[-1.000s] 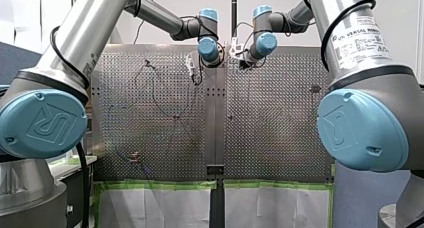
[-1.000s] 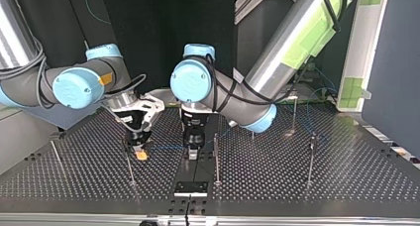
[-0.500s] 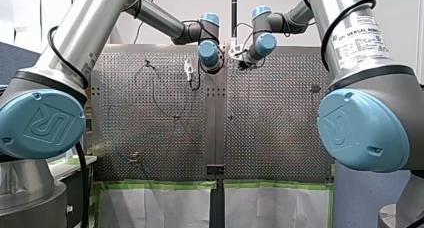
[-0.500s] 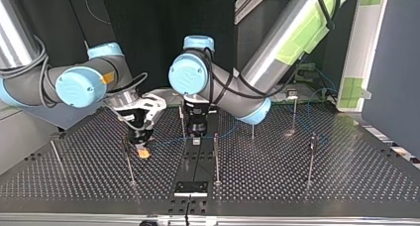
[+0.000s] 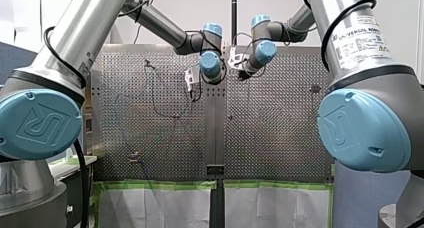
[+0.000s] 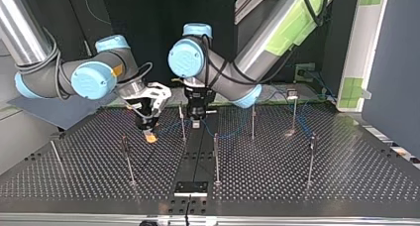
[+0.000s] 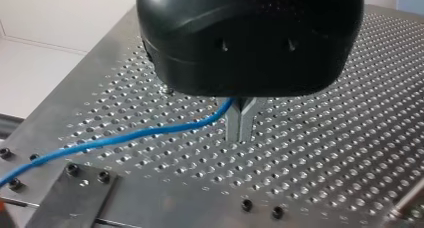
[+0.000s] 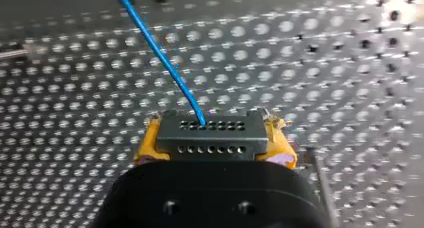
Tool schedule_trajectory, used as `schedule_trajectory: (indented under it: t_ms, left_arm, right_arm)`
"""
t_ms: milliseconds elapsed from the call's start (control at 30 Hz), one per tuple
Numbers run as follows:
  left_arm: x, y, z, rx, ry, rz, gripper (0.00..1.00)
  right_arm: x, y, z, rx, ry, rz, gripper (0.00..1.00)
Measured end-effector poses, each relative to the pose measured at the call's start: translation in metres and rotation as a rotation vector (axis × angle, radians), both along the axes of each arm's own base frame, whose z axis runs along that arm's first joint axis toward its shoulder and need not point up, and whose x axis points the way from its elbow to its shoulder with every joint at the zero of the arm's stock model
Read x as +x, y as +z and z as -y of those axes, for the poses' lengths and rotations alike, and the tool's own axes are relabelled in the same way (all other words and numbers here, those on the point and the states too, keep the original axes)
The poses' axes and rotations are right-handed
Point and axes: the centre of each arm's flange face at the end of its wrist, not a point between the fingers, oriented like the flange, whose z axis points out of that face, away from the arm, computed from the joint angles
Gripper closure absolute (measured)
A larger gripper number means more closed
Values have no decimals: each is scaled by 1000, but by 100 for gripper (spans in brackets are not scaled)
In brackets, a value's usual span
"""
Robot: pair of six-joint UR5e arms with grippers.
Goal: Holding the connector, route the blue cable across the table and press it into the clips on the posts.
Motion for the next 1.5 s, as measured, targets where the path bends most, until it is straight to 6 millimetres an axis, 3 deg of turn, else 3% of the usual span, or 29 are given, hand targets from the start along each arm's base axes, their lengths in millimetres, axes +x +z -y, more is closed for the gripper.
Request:
schedule_trajectory:
  t_ms: [600,1033,1300,1500]
  left_arm:
    - [-19,-55,0,2,-63,-3,100]
    - [-36,-140,-3,28,-107,-65,100]
    - [-50,-164,-11,35,-134,-91,100]
    - [-47,-170,-8,0,-164,-78,100]
  right_arm:
    - [-17,-68,-17,60,-17,-63,100]
    - [-31,-112,-35,83,-6,-130,100]
    - [-42,-141,-47,104,4,-164,100]
    - [-42,-151,-53,111,36,-158,100]
